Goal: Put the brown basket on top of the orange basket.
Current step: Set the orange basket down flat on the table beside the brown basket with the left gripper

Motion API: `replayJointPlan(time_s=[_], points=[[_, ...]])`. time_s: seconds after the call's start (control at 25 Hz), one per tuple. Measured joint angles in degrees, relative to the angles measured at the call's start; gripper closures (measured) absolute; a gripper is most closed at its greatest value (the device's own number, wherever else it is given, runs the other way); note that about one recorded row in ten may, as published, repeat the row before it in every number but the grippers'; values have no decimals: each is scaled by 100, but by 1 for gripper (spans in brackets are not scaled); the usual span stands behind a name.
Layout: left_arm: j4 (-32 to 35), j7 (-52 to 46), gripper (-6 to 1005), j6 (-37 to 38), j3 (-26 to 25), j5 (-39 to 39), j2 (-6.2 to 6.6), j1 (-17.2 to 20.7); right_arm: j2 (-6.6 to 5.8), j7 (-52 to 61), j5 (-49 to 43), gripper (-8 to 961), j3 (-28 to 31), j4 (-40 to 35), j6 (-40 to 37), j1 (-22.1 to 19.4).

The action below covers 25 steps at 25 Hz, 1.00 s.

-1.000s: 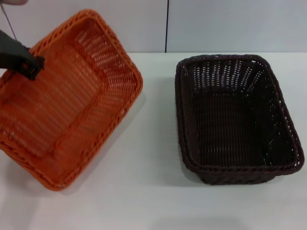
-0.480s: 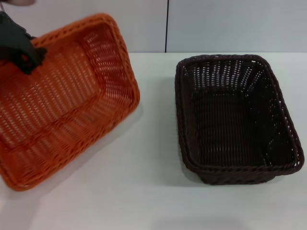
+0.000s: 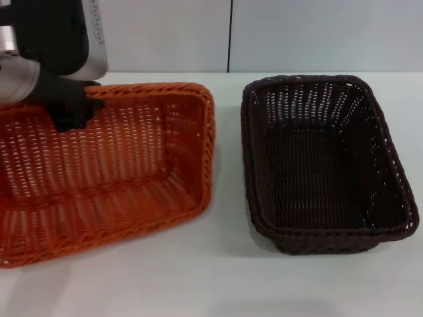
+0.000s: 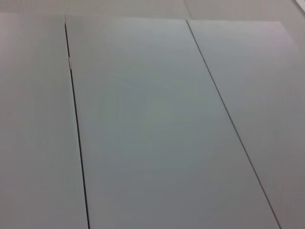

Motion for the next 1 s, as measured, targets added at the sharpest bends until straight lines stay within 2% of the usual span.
replayJointPlan(time_s=[0.32, 0.64, 0.76, 0.84, 1.0], points=[[28, 238, 833, -119, 3, -429, -7, -164, 0, 0, -7, 212, 35, 22, 47, -31], [321, 253, 787, -102, -45, -774, -14, -347, -14, 0, -7, 213, 4, 45, 78, 12], [707, 87, 770, 62, -101, -789, -23, -519, -21, -1, -7, 213, 8, 44, 84, 19], [1228, -44, 759, 102, -220, -786, -19, -767, -23, -1, -7, 213, 18, 44, 86, 19], [1682, 15, 736, 316, -245, -761, -11, -909, -34, -1, -7, 214, 38, 39, 87, 26]])
